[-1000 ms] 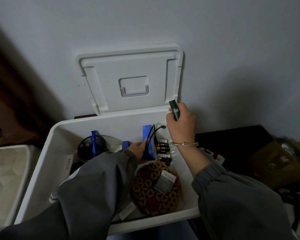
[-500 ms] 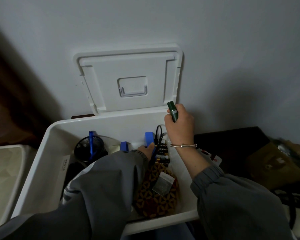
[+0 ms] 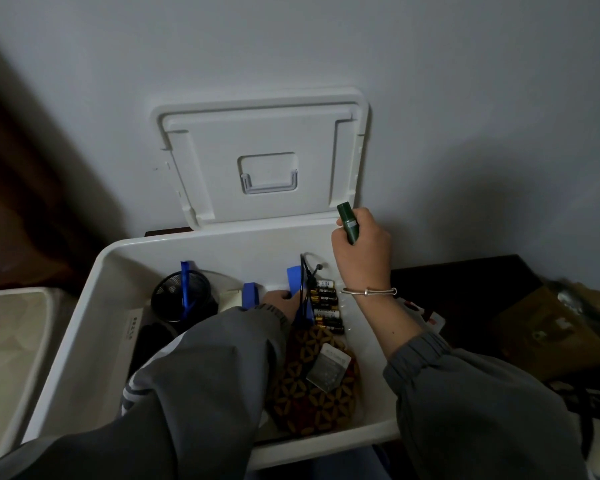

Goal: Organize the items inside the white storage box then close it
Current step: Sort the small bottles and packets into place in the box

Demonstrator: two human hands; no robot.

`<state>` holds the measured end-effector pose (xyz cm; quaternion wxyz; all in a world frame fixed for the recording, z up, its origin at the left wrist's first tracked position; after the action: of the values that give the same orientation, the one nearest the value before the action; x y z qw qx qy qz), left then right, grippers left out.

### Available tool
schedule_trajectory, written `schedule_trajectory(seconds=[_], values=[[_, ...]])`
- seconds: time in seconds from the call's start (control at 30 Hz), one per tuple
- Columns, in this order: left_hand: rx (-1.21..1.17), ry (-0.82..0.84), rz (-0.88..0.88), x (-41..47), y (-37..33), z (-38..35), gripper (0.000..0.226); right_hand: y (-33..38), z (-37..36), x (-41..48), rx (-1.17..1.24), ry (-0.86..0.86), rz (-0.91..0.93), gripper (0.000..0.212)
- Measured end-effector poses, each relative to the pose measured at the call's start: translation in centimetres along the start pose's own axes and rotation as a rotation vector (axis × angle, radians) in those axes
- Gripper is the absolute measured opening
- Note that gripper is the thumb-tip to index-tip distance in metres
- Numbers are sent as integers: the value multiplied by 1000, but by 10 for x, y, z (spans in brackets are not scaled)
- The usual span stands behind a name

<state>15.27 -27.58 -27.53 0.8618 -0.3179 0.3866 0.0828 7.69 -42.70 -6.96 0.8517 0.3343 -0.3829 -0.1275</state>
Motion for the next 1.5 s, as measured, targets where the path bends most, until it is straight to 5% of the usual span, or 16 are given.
schedule_trajectory(seconds=[1.0, 1.17, 1.3, 1.5], values=[[110, 65, -30, -42, -13, 10, 45, -4, 2, 0, -8, -12, -22, 4], [93, -76, -314, -92, -26, 45, 23, -2, 4, 0, 2, -21, -22, 4], [446, -111, -634, -143, -21, 41, 8, -1, 5, 0, -8, -29, -30, 4], [911, 6, -775, -145, -5, -33, 50, 0, 3, -1, -25, -14, -22, 8]])
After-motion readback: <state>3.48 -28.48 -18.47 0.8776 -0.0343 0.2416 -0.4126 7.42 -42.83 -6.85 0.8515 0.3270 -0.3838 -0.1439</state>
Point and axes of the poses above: each hand's wrist, its own x-axis towards the middle knuckle, its own z-axis out of the back of the hand, y = z × x, the point moved 9 cm from there along x, towards the middle knuckle, and after that the axes turned 14 degrees about z, right-handed, at the moved point
